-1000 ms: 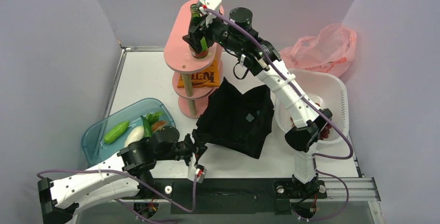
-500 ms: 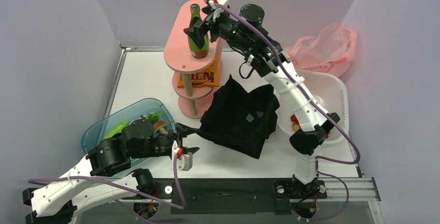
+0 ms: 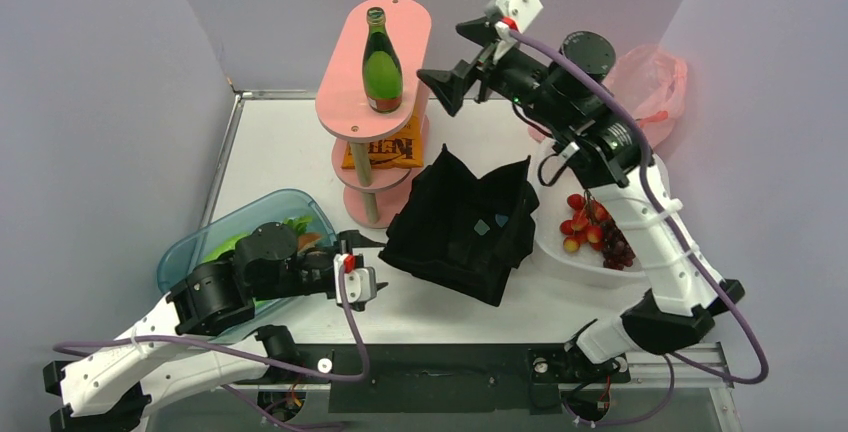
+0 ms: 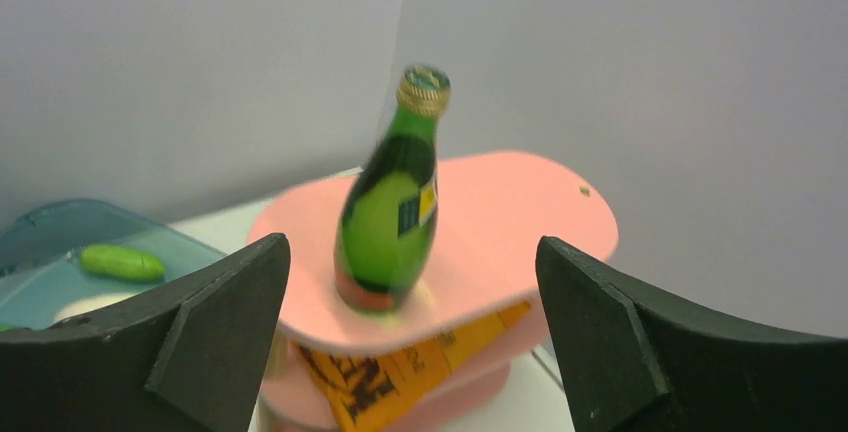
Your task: Untie the knot of the grocery bags and take out the mixed food
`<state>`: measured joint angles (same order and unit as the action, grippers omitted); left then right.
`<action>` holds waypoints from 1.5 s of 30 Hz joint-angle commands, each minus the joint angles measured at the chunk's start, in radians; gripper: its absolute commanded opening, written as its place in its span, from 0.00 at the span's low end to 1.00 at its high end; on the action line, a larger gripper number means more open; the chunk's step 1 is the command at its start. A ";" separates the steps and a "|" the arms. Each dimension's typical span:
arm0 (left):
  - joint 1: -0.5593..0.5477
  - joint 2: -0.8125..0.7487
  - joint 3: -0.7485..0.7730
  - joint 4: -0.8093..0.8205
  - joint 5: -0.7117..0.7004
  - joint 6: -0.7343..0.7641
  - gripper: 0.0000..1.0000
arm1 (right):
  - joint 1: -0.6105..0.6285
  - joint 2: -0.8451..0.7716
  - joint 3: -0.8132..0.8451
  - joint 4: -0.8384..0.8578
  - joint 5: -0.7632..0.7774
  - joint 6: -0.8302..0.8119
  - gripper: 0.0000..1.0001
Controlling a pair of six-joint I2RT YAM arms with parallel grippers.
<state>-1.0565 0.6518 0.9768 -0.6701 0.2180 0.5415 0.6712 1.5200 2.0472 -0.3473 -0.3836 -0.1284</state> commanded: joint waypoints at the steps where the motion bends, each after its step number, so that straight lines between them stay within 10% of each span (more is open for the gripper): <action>1: 0.006 0.057 0.084 -0.002 0.065 -0.010 0.59 | -0.063 -0.125 -0.169 -0.089 -0.033 -0.048 0.88; 8: 0.006 0.214 0.123 0.027 0.105 0.069 0.61 | -0.116 -0.259 -0.389 -0.308 -0.024 -0.224 0.85; 14: 0.006 0.282 0.143 0.096 0.105 0.093 0.62 | -0.347 -0.158 -0.262 -0.422 0.093 -0.155 0.82; 26: 0.015 0.289 0.132 0.131 0.060 0.160 0.61 | -0.873 0.045 -0.224 -0.218 0.190 0.079 0.77; 34: 0.023 0.316 0.130 0.128 0.052 0.207 0.61 | -0.888 0.170 -0.194 -0.336 -0.069 -0.015 0.77; 45: 0.136 0.341 0.165 0.129 0.092 0.250 0.61 | -0.753 0.269 -0.298 -0.203 0.229 -0.026 0.78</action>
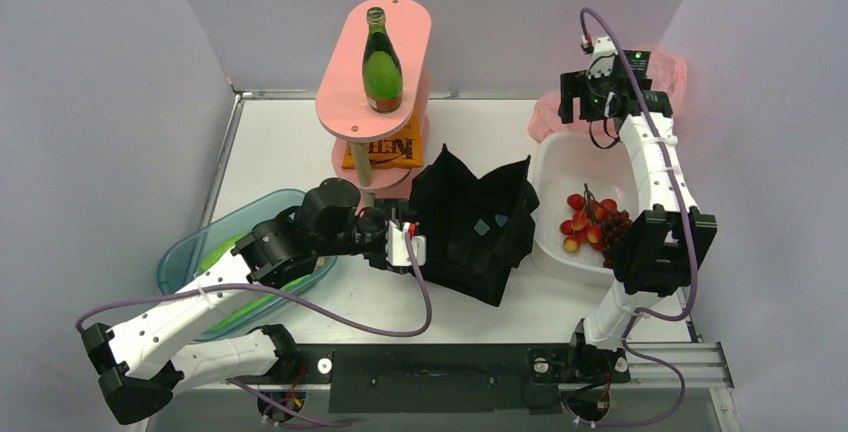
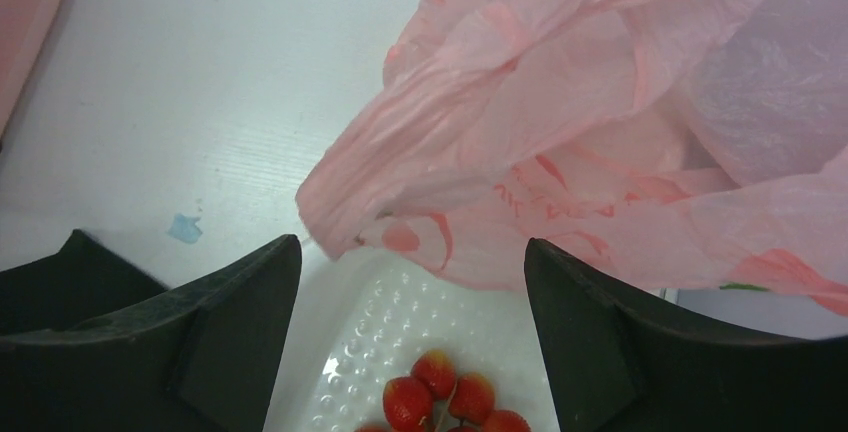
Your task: Untie the knot of the grocery bags and take out the mixed food
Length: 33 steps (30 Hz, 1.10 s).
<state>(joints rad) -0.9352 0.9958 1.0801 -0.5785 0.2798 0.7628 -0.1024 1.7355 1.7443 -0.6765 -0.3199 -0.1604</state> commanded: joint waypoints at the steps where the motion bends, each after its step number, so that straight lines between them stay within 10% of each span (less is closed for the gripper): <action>1: 0.015 -0.006 0.062 0.036 0.026 0.032 0.61 | 0.027 0.063 0.004 0.145 0.189 0.009 0.78; 10: 0.016 0.005 0.132 0.042 0.010 -0.034 0.61 | 0.057 0.192 0.050 0.212 0.204 -0.019 0.65; 17: 0.020 -0.025 0.112 0.120 -0.008 -0.077 0.61 | 0.046 0.089 0.142 0.208 0.089 0.039 0.00; 33: -0.021 0.043 0.166 0.621 -0.120 -0.221 0.66 | 0.007 -0.641 -0.008 0.245 -0.278 0.210 0.00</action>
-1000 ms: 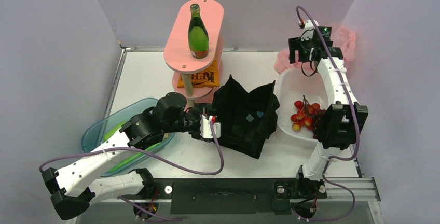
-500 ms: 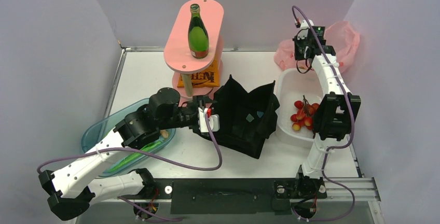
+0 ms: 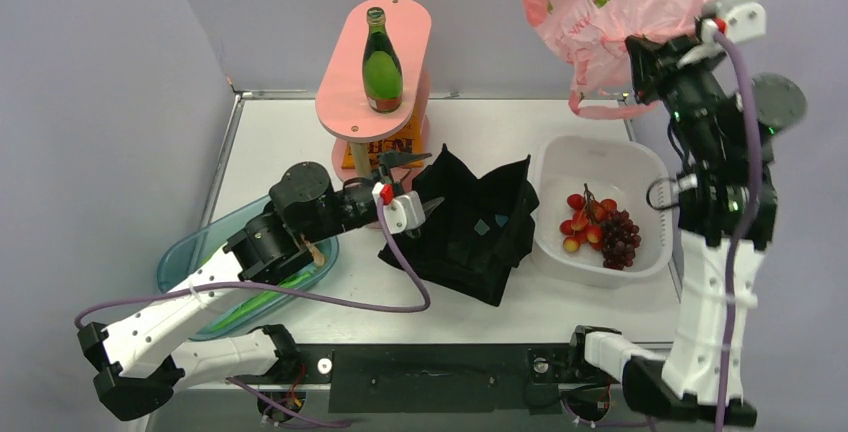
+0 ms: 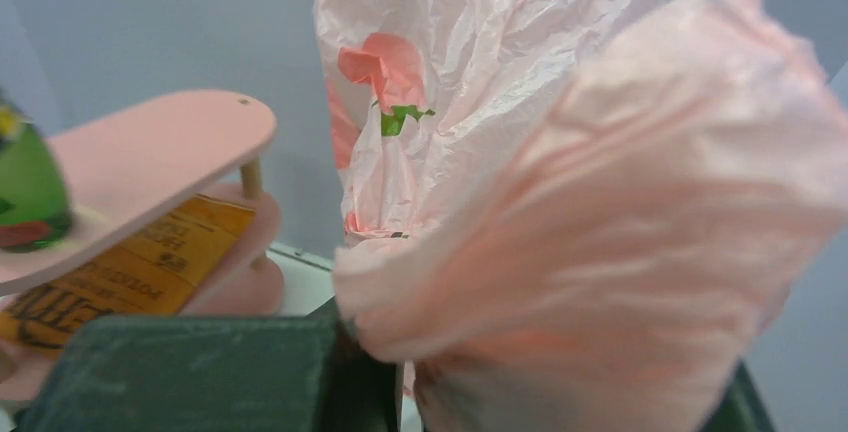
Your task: Untie the knot of the grocery bags and take out the mixed food
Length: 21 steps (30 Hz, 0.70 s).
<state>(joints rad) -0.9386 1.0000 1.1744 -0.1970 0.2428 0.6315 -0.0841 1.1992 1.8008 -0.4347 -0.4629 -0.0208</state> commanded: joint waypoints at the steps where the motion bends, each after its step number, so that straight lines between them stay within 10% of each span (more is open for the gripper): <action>1: -0.019 0.046 0.094 0.262 -0.089 -0.107 0.66 | -0.017 -0.129 -0.084 0.002 -0.183 0.082 0.00; 10: -0.021 0.041 0.127 0.334 0.052 -0.304 0.67 | -0.020 -0.416 -0.228 -0.181 -0.490 0.004 0.00; 21: -0.019 -0.111 -0.073 0.183 0.039 -0.283 0.67 | 0.029 -0.637 -0.474 -1.082 -0.565 -0.577 0.00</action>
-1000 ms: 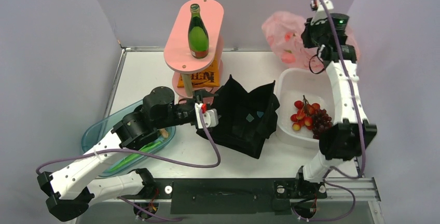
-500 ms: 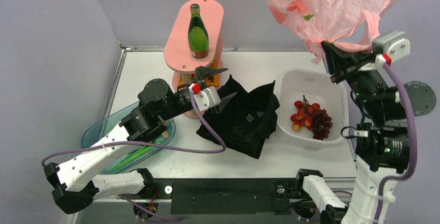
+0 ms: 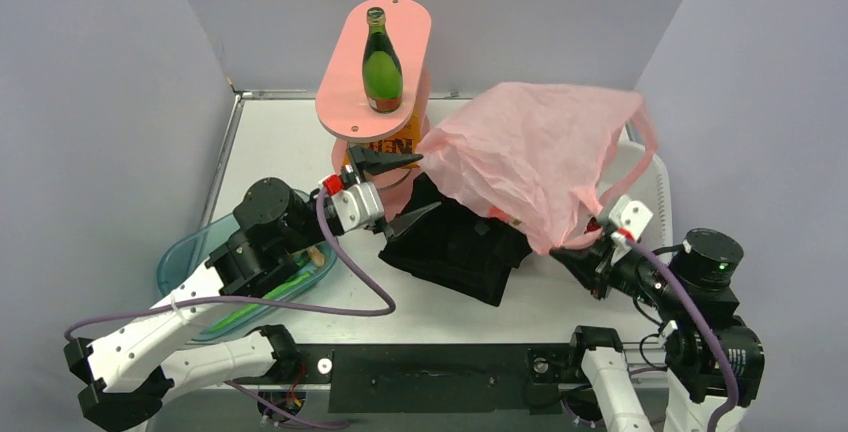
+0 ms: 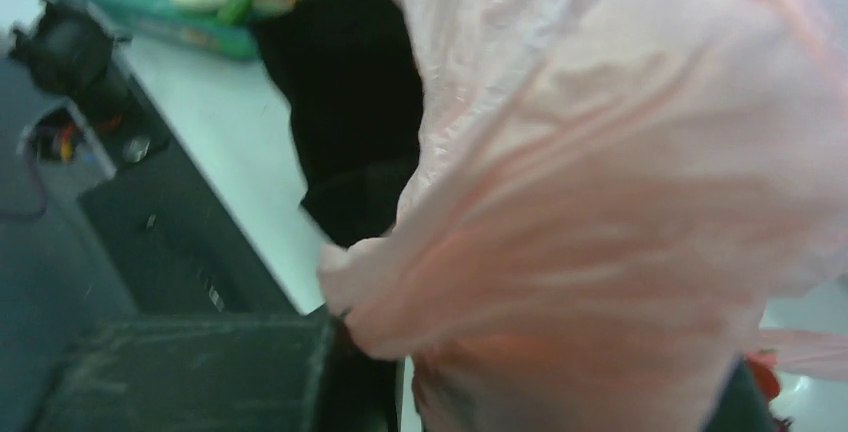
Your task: Untie the knot of the grocery bags and take out the mixed food
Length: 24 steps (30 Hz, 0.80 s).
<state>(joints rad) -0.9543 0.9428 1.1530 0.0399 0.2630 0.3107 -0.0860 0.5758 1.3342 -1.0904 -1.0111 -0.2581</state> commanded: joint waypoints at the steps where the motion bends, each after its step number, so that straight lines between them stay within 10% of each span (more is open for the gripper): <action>1: -0.003 -0.066 -0.069 -0.075 0.006 0.044 0.67 | 0.039 -0.020 -0.010 -0.447 0.005 -0.386 0.00; 9: 0.000 -0.004 -0.060 -0.037 -0.127 0.081 0.67 | 0.075 -0.021 -0.042 -0.481 0.083 -0.479 0.00; 24: 0.000 0.195 0.147 0.105 0.210 -0.111 0.68 | 0.122 0.013 -0.071 -0.482 0.124 -0.524 0.00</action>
<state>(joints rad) -0.9520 1.0882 1.2083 0.0265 0.3744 0.3000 0.0235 0.5682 1.2678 -1.5730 -0.8894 -0.7521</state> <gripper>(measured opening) 0.674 0.007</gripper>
